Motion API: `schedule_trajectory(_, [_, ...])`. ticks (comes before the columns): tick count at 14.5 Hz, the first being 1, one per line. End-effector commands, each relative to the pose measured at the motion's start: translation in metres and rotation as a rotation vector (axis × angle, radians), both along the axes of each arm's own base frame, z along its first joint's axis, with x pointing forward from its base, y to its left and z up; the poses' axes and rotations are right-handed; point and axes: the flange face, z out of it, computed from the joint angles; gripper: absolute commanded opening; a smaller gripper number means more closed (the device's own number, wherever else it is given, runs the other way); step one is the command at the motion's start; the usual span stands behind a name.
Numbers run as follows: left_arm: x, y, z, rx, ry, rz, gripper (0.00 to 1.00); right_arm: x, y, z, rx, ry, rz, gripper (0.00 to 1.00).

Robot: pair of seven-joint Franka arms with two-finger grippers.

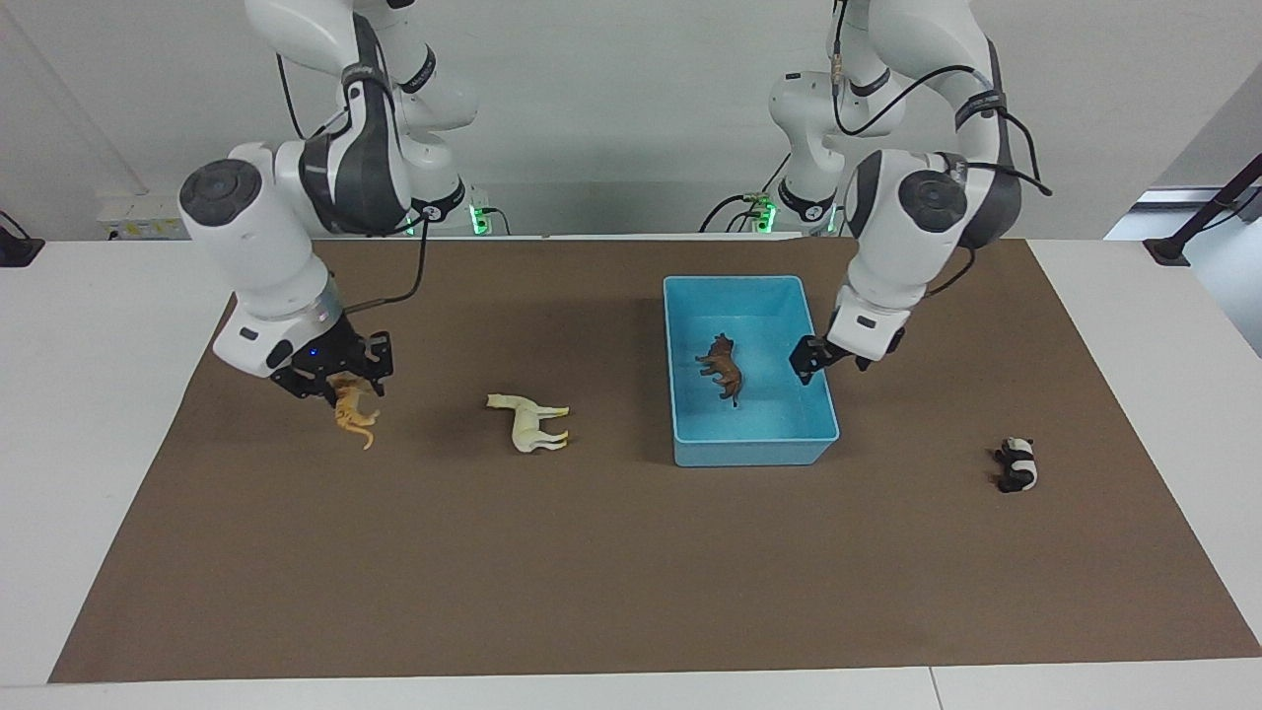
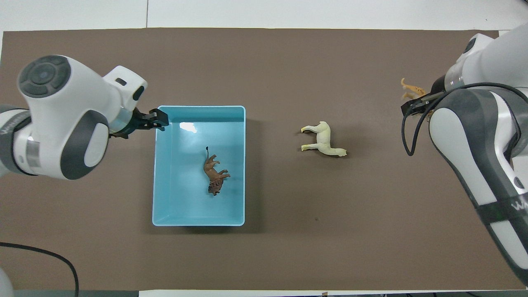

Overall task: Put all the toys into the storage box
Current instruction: 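Lower the deer into the box with the right gripper while the left gripper withdraws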

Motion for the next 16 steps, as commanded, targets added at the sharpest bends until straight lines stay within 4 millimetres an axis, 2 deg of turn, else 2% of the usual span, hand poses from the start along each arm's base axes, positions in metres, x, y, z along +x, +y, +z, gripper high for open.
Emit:
schedule_trajectory(1, [0.015,0.079,0.006,0.028,-0.050,-0.087,1.00,-0.009,0.120,0.050,0.026,0.009,-0.146,0.00])
schedule_trajectory(3, [0.025,0.146,-0.007,0.033,-0.096,-0.086,1.00,-0.035,0.236,0.073,0.176,0.000,-0.292,0.00])
schedule_trajectory(4, [0.027,0.166,-0.015,0.036,-0.123,-0.063,1.00,-0.049,0.280,0.073,0.226,-0.023,-0.305,0.00])
schedule_trajectory(5, [0.028,0.188,-0.025,0.041,-0.161,-0.048,1.00,-0.066,0.332,0.059,0.253,-0.042,-0.280,0.00])
schedule_trajectory(6, [0.033,0.209,-0.037,0.051,-0.195,-0.071,1.00,-0.079,0.371,0.040,0.271,-0.057,-0.280,0.00])
schedule_trajectory(7, [0.040,0.221,-0.046,0.060,-0.210,-0.122,1.00,-0.089,0.405,0.018,0.290,-0.076,-0.281,0.00])
schedule_trajectory(10, [0.074,0.231,-0.075,0.072,-0.200,-0.165,1.00,-0.095,0.459,-0.063,0.257,-0.122,-0.236,0.00])
schedule_trajectory(11, [0.078,0.231,-0.080,0.068,-0.203,-0.163,1.00,-0.096,0.467,-0.077,0.258,-0.133,-0.225,0.00])
schedule_trajectory(13, [0.077,0.228,-0.093,0.063,-0.188,-0.169,1.00,-0.100,0.470,-0.078,0.250,-0.135,-0.216,0.00])
schedule_trajectory(14, [0.076,0.229,-0.096,0.068,-0.182,-0.174,1.00,-0.101,0.470,-0.078,0.249,-0.127,-0.241,0.99])
schedule_trajectory(16, [0.079,0.232,-0.116,0.095,-0.177,-0.225,1.00,-0.101,0.465,-0.077,0.207,-0.091,-0.351,1.00])
